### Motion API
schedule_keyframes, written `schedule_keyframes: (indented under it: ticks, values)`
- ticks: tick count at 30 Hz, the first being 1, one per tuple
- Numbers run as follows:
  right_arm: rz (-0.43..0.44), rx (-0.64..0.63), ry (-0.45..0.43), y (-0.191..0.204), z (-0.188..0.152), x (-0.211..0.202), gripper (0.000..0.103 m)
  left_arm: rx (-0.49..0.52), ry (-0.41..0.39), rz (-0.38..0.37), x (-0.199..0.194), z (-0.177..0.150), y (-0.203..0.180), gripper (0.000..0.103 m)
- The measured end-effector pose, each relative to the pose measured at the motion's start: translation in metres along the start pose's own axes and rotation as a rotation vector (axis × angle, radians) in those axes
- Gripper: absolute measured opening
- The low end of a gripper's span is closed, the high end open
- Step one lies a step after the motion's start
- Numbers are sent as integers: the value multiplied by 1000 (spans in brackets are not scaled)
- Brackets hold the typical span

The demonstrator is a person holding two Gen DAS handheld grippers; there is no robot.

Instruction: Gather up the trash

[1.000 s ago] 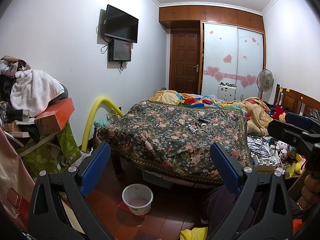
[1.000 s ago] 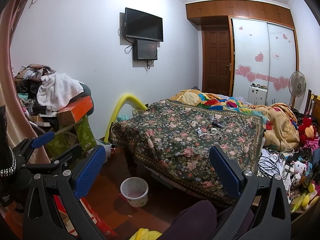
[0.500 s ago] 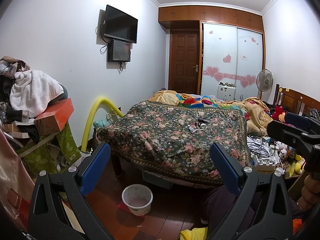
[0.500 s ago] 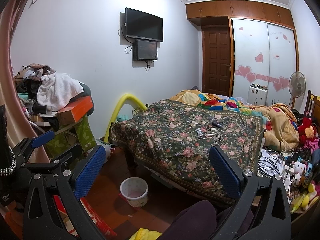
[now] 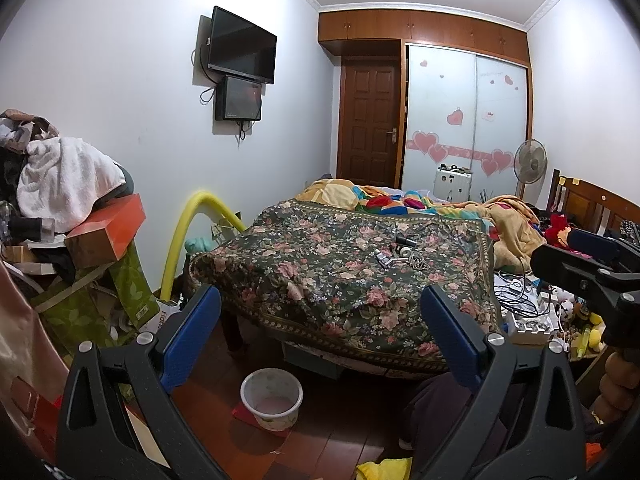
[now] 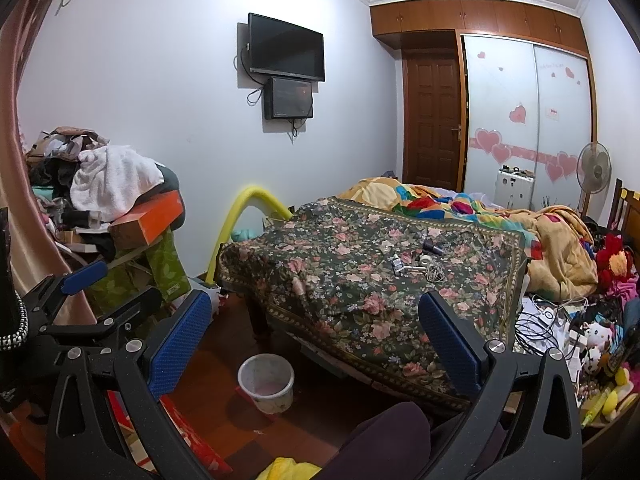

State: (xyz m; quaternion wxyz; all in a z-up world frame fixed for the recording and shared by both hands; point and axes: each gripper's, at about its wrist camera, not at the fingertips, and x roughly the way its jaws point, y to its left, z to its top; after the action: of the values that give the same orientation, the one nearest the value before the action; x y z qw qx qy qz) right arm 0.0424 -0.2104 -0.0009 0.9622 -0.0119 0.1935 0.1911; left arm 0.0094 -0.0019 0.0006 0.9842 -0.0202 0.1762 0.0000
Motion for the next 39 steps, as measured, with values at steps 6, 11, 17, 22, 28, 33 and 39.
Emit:
schedule_keyframes:
  ticks: [6,11,17,22,28,33,39]
  values:
    - [-4,9,22,-12,6,16,103,6,14,0,21,10,-8,101]
    - [-30,28,44,-34,13,34,103,16,31,-8,53,26,-22,100]
    - [-89,59,62,-71,25,64,103,17,65,-29,103,45,-42,100]
    - [-139,77,82,-111,37,99,103,-25,109,-64,159,59,-64,100]
    - [-211,85,117,-167,44,152,103,-88,185,-100,250,71,-90,100]
    - [-242,91,169,-219,43,202,103,-101,230,-92,328,73,-115,100]
    - [-255,99,237,-276,37,265,103,-84,328,-69,422,63,-145,100]
